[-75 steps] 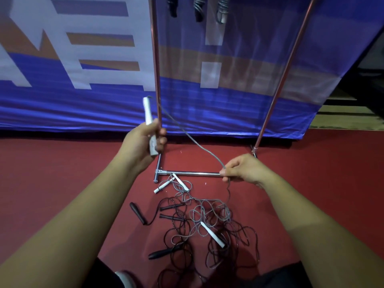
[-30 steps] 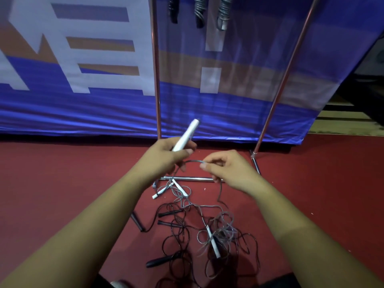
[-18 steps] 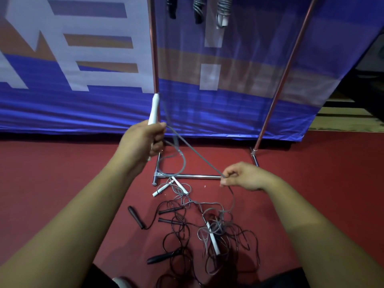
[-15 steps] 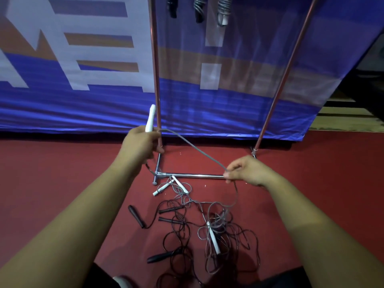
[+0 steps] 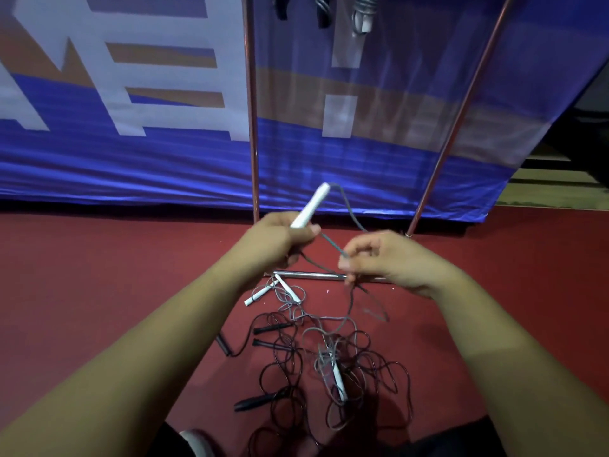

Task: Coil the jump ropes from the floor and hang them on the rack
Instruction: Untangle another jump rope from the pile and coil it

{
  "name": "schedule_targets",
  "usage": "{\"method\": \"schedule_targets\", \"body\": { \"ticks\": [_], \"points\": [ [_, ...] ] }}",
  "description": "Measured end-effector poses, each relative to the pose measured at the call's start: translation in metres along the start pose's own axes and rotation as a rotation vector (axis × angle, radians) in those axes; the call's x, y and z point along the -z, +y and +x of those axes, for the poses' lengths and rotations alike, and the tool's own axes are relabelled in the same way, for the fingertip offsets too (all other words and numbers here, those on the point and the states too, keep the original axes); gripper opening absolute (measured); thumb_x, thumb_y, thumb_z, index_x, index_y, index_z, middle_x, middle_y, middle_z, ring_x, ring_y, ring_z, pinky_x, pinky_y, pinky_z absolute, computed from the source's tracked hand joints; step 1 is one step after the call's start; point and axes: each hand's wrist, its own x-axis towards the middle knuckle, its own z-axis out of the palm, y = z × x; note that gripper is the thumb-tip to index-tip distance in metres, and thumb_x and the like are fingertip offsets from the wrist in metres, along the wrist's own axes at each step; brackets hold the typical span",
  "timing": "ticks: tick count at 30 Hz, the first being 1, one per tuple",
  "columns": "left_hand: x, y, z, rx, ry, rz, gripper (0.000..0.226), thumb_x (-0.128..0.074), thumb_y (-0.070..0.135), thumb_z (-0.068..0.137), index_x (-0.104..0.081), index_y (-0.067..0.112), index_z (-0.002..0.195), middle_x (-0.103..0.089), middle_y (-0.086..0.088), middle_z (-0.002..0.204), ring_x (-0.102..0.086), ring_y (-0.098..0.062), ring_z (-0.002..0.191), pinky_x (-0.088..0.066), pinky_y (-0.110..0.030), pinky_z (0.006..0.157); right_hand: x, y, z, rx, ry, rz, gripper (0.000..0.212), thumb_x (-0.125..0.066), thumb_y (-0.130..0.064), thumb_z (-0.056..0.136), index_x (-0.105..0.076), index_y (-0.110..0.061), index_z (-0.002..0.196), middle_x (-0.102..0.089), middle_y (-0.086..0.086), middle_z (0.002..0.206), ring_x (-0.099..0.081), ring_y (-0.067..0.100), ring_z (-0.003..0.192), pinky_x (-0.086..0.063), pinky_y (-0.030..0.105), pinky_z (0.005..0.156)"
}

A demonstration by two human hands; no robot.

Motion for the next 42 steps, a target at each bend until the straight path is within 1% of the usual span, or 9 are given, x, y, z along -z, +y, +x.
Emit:
{"method": "schedule_targets", "body": {
  "ticks": [6, 11, 14, 18, 21, 24, 28, 34, 42],
  "points": [
    [0.033, -0.001, 0.016, 0.002, 0.384, -0.297, 0.02, -0.057, 0.015, 0.096, -0.05, 0.017, 0.077, -0.043, -0.001, 0.059, -0.034, -0.01, 0.039, -0.023, -0.017, 0.039, 0.028, 0.057, 0.0, -0.375, -0.186, -0.427, 0.011, -0.07, -0.013, 0.09, -0.07, -0.015, 0.079, -0.071, 0.006, 0.083, -0.06, 0.008, 0.072, -0.047, 0.022, 0.071],
    [0.055, -0.007, 0.014, 0.002, 0.54, 0.276, 0.013, -0.06, 0.015, 0.094, -0.062, 0.007, 0.084, -0.068, -0.009, 0.063, -0.054, -0.01, 0.044, -0.043, -0.024, 0.044, 0.028, 0.053, 0.003, -0.21, 0.127, -0.35, 0.022, -0.068, -0.021, 0.092, -0.074, -0.009, 0.075, -0.073, 0.004, 0.071, -0.053, 0.013, 0.065, -0.04, 0.027, 0.067],
    [0.045, -0.01, 0.012, 0.016, 0.434, 0.387, 0.014, -0.063, 0.015, 0.093, -0.066, 0.002, 0.098, -0.066, -0.02, 0.073, -0.054, -0.016, 0.051, -0.04, -0.024, 0.05, 0.008, 0.028, 0.005, -0.076, 0.138, -0.19, 0.018, -0.065, -0.019, 0.094, -0.072, -0.007, 0.082, -0.065, 0.008, 0.057, -0.06, 0.022, 0.06, -0.045, 0.027, 0.063],
    [0.011, 0.002, -0.004, 0.015, 0.001, 0.185, 0.015, -0.058, 0.011, 0.098, -0.065, 0.01, 0.112, -0.062, 0.003, 0.054, -0.048, -0.002, 0.033, -0.027, -0.013, 0.034, -0.018, 0.002, 0.006, 0.061, 0.073, -0.19, 0.015, -0.066, -0.019, 0.093, -0.073, -0.008, 0.087, -0.06, 0.007, 0.053, -0.051, 0.013, 0.048, -0.036, 0.022, 0.051],
    [-0.002, 0.005, -0.015, 0.044, -0.265, 0.225, 0.011, -0.054, 0.012, 0.101, -0.062, 0.008, 0.096, -0.06, 0.006, 0.046, -0.046, -0.003, 0.031, -0.026, -0.013, 0.033, -0.02, -0.005, 0.008, 0.115, 0.118, -0.059, 0.015, -0.068, -0.021, 0.092, -0.074, -0.009, 0.084, -0.063, 0.016, 0.06, -0.05, 0.019, 0.053, -0.037, 0.03, 0.059],
    [0.003, 0.002, -0.005, 0.012, -0.048, 0.183, 0.022, -0.057, 0.015, 0.1, -0.053, 0.011, 0.078, -0.044, 0.001, 0.046, -0.036, -0.004, 0.029, -0.023, -0.013, 0.032, -0.007, 0.009, 0.009, 0.034, 0.093, -0.107, 0.016, -0.071, -0.023, 0.089, -0.07, -0.016, 0.076, -0.064, 0.007, 0.062, -0.058, 0.016, 0.059, -0.044, 0.03, 0.064],
    [0.026, -0.001, 0.011, -0.064, 0.22, -0.208, 0.021, -0.058, 0.011, 0.098, -0.052, 0.011, 0.078, -0.043, -0.004, 0.06, -0.035, -0.008, 0.035, -0.022, -0.016, 0.034, 0.015, 0.05, 0.01, -0.225, -0.012, -0.354, 0.016, -0.069, -0.018, 0.091, -0.068, -0.009, 0.078, -0.071, 0.002, 0.07, -0.054, 0.014, 0.064, -0.041, 0.029, 0.066],
    [0.039, -0.018, 0.015, -0.027, 0.447, 0.228, 0.006, -0.06, 0.016, 0.095, -0.064, 0.017, 0.092, -0.067, -0.009, 0.08, -0.066, -0.02, 0.049, -0.034, -0.016, 0.037, 0.025, 0.048, 0.013, -0.178, 0.23, -0.332, 0.021, -0.067, -0.017, 0.093, -0.074, -0.011, 0.073, -0.073, 0.003, 0.068, -0.058, 0.008, 0.059, -0.044, 0.021, 0.061],
    [-0.006, -0.009, -0.006, -0.08, -0.104, 0.246, 0.013, -0.056, 0.022, 0.101, -0.065, 0.013, 0.105, -0.061, 0.006, 0.053, -0.05, -0.005, 0.037, -0.032, -0.015, 0.038, -0.027, -0.002, 0.007, 0.078, 0.094, -0.039, 0.018, -0.063, -0.008, 0.094, -0.068, 0.003, 0.08, -0.054, 0.004, 0.051, -0.05, 0.017, 0.047, -0.043, 0.022, 0.05]
  ]
}}
